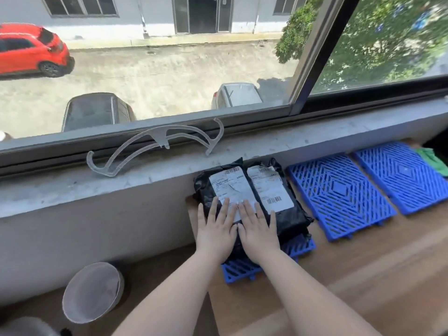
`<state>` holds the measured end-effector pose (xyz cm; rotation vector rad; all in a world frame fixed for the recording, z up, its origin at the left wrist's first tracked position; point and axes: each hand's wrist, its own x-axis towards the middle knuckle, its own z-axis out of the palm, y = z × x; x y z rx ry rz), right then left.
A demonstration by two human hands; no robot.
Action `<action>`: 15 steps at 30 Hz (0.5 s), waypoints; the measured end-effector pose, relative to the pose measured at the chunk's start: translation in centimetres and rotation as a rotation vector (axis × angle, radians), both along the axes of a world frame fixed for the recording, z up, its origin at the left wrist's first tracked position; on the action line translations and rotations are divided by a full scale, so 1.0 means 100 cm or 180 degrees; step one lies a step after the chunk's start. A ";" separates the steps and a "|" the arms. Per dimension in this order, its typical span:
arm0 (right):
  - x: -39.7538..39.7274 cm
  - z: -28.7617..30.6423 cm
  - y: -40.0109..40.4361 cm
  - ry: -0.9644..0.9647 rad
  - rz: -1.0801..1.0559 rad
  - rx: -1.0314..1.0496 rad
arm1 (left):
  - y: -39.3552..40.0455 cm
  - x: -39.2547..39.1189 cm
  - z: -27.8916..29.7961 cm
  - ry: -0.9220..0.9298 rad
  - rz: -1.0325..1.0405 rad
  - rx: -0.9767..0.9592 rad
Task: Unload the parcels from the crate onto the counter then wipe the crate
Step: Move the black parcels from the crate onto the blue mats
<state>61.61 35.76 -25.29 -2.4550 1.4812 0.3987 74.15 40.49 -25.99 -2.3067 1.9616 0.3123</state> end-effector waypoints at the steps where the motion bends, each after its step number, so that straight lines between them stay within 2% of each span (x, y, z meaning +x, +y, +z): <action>1: -0.001 -0.003 -0.002 0.0021 0.0022 -0.0042 | -0.002 0.001 0.000 0.0011 -0.0007 0.0003; 9: -0.004 0.001 -0.010 0.0096 0.0095 0.0022 | -0.005 -0.002 0.002 -0.0091 -0.0003 0.0082; 15: -0.034 0.033 -0.013 0.0252 0.0207 -0.0251 | -0.003 -0.004 0.027 -0.0152 -0.0288 -0.0195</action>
